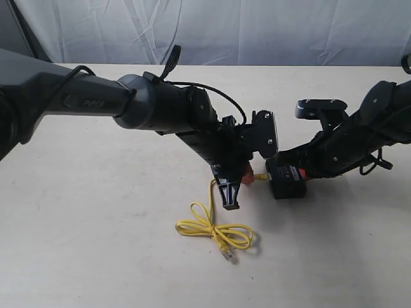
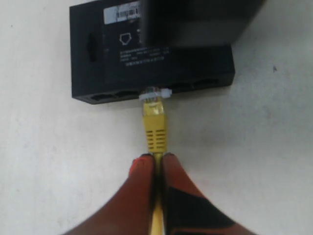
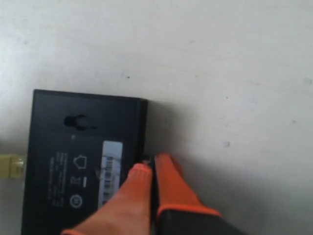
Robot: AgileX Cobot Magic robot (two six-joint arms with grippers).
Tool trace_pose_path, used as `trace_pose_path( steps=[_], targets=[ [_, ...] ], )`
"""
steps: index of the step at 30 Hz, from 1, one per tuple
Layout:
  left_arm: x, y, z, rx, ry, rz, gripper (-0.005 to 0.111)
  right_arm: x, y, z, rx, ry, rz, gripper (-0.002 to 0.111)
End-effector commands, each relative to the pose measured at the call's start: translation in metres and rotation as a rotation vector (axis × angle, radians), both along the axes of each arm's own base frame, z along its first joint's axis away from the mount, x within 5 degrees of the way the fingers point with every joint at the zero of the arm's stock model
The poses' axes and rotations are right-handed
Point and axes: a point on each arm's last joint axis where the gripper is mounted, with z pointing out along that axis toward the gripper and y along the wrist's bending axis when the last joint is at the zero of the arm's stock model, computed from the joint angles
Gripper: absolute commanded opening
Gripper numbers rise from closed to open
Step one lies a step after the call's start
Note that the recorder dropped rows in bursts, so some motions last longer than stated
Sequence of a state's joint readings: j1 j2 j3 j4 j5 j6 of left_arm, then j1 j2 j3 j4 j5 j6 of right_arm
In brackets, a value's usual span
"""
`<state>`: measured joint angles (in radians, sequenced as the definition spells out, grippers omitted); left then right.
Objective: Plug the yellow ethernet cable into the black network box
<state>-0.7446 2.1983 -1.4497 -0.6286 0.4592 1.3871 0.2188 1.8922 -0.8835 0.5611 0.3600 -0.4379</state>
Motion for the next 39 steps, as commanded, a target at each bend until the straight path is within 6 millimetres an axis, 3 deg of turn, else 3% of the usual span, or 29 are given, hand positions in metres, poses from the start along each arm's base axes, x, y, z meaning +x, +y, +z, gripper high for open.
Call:
trace_pose_path(
  steps=[1,13,18,24,27,32,39],
  targets=[
    [-0.001,-0.004,0.0,-0.027,0.02,0.024,0.0,-0.003,0.006,0.0,0.026,0.022,-0.007,0.0],
    [-0.002,-0.007,-0.001,-0.076,0.068,0.082,0.0,-0.006,0.017,0.001,0.093,0.05,-0.005,0.0],
    [-0.001,-0.006,-0.002,-0.064,0.057,0.069,0.0,-0.001,0.004,0.01,0.076,0.0,-0.029,0.0],
    [-0.002,-0.006,-0.002,-0.052,0.05,0.056,0.0,0.007,-0.027,0.013,0.082,-0.014,-0.134,0.0],
    [-0.002,-0.006,-0.002,-0.05,0.048,0.053,0.0,0.008,-0.031,0.013,0.079,-0.02,-0.147,0.0],
    [-0.002,-0.006,-0.002,-0.05,0.048,0.053,0.0,0.007,-0.03,0.012,0.091,-0.005,-0.153,0.0],
    [-0.002,-0.006,-0.002,-0.05,0.048,0.053,0.0,0.001,-0.014,0.012,0.128,0.042,-0.11,0.0]
  ],
)
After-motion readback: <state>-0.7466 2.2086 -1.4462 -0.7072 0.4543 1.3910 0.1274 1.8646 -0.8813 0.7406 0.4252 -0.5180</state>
